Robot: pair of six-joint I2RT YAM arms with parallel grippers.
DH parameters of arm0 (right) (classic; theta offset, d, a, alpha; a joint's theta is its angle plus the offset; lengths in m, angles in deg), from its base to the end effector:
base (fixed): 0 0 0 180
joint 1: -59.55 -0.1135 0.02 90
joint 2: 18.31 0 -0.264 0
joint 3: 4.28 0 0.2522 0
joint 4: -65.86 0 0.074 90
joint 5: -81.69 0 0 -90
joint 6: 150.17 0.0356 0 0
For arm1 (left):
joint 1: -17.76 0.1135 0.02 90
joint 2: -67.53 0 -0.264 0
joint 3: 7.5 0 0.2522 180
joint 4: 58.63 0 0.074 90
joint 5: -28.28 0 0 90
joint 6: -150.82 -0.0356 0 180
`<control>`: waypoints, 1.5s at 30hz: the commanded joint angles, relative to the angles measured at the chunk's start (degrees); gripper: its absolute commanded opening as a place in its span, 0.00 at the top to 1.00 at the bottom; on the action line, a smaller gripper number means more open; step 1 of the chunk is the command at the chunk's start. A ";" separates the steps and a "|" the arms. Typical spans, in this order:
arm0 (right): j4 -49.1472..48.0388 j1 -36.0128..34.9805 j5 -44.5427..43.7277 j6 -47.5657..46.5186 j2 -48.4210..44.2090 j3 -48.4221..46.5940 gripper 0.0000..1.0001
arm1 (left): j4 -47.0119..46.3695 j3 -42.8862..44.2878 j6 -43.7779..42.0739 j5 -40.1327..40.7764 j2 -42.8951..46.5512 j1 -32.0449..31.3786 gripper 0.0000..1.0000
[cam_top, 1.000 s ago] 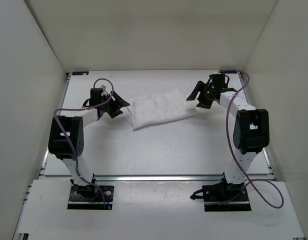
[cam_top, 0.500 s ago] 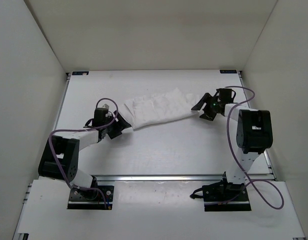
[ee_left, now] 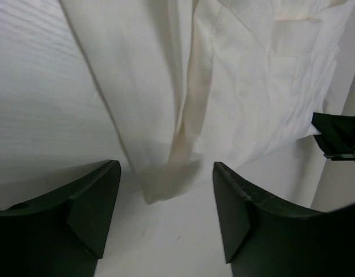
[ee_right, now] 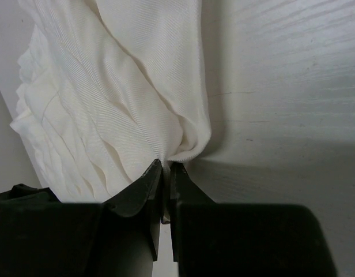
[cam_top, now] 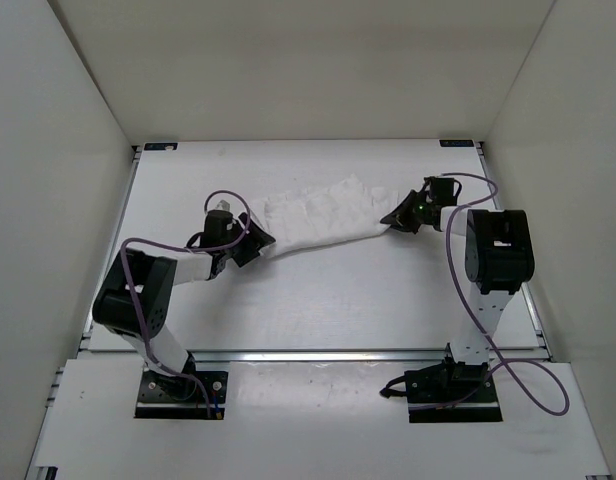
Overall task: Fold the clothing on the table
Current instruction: Fold the skirt
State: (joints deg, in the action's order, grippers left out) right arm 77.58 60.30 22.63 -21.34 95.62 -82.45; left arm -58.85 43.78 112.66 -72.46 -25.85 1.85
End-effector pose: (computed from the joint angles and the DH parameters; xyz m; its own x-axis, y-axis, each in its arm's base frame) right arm 0.4026 0.0130 0.1304 -0.7849 0.5481 -0.2889 0.2002 0.6656 0.7190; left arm 0.2904 -0.0897 0.1352 -0.7134 -0.5999 -0.3622 -0.2559 0.7042 -0.6623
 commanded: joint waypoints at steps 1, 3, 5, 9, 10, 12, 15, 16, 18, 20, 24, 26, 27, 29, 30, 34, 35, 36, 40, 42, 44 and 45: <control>-1.30 -0.49 -1.05 -1.30 -2.56 1.99 1.00 | -1.66 1.33 2.13 -0.33 -4.08 -1.50 0.30; -0.95 -0.23 -1.67 -1.74 -3.62 3.14 0.99 | -3.15 1.42 2.83 -1.47 -6.01 -2.29 0.49; 0.97 0.91 -1.06 -3.92 -4.85 2.27 1.00 | -3.60 2.38 2.57 -2.44 -6.89 -2.73 0.90; 14.92 -0.57 -4.28 -15.24 -4.77 -7.37 1.00 | -3.77 2.56 2.30 -2.88 -8.48 -2.82 1.00; 16.44 -0.40 -5.18 -16.41 -4.94 -8.97 1.00 | -3.95 2.47 2.22 -2.71 -8.66 -2.73 1.00; 19.00 -3.56 -9.04 -19.22 -6.34 -12.75 1.00 | -5.09 1.86 3.27 -3.41 -8.83 -2.64 1.00; 19.36 -10.57 -14.04 -21.51 -8.63 -16.53 1.00 | -5.54 1.42 2.92 -4.11 -8.84 -2.64 1.00; 19.53 -11.90 -15.98 -21.95 -8.98 -17.07 1.00 | -5.71 1.68 2.92 -4.46 -9.44 -2.21 1.00; 20.06 -17.86 -18.09 -24.58 -9.08 -21.10 1.00 | -5.62 1.94 2.92 -5.07 -10.06 -2.56 1.00; 19.80 -21.75 -19.16 -25.20 -8.46 -22.87 1.00 | -6.06 2.03 2.92 -5.34 -10.24 -2.82 1.00; 16.64 -29.13 -17.06 -24.68 -7.50 -23.40 1.00 | -5.80 2.73 2.48 -6.40 -10.94 -2.91 1.00; 15.50 -31.77 -15.66 -24.15 -6.79 -23.40 1.00 | -5.01 3.35 1.61 -6.92 -11.12 -2.90 1.00; 15.23 -33.26 -15.12 -24.15 -6.18 -23.49 1.00 | -4.14 3.79 1.17 -7.18 -11.29 -3.08 1.00; 14.96 -35.64 -14.33 -23.28 -4.52 -23.40 1.00 | -3.86 4.05 0.99 -6.75 -11.12 -2.99 1.00; 15.14 -36.26 -13.89 -23.19 -3.90 -23.40 1.00 | -3.95 3.53 1.08 -6.75 -11.21 -3.00 1.00; 13.30 -39.42 -11.96 -22.04 -2.14 -22.09 1.00 | -4.65 3.18 1.08 -7.18 -10.68 -2.82 1.00; 12.86 -39.86 -11.17 -21.61 -1.00 -21.91 1.00 | -4.57 2.91 0.99 -7.36 -10.24 -2.82 1.00; 12.94 -39.87 -10.21 -21.52 -0.90 -21.65 1.00 | -4.39 3.00 1.16 -7.36 -10.59 -2.73 1.00; 14.43 -39.87 -8.00 -20.99 2.60 -24.63 1.00 | -4.39 2.21 0.46 -7.28 -9.37 -2.47 0.90; 14.43 -39.43 -6.87 -20.55 3.93 -25.60 1.00 | -3.25 1.68 -0.76 -7.27 -8.75 -2.91 0.71; 14.35 -39.16 -5.28 -20.64 5.42 -27.26 1.00 | -3.60 0.55 -1.12 -9.10 -8.04 -2.56 0.54; 15.39 -38.99 -4.40 -20.37 6.30 -28.14 1.00 | -4.12 0.45 -1.21 -10.51 -7.87 -2.03 0.48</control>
State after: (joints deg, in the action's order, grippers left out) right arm 94.06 20.74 14.39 -42.68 100.88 -106.47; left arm -66.81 46.56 114.04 -81.00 -34.84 -0.62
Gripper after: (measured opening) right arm 0.042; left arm 0.473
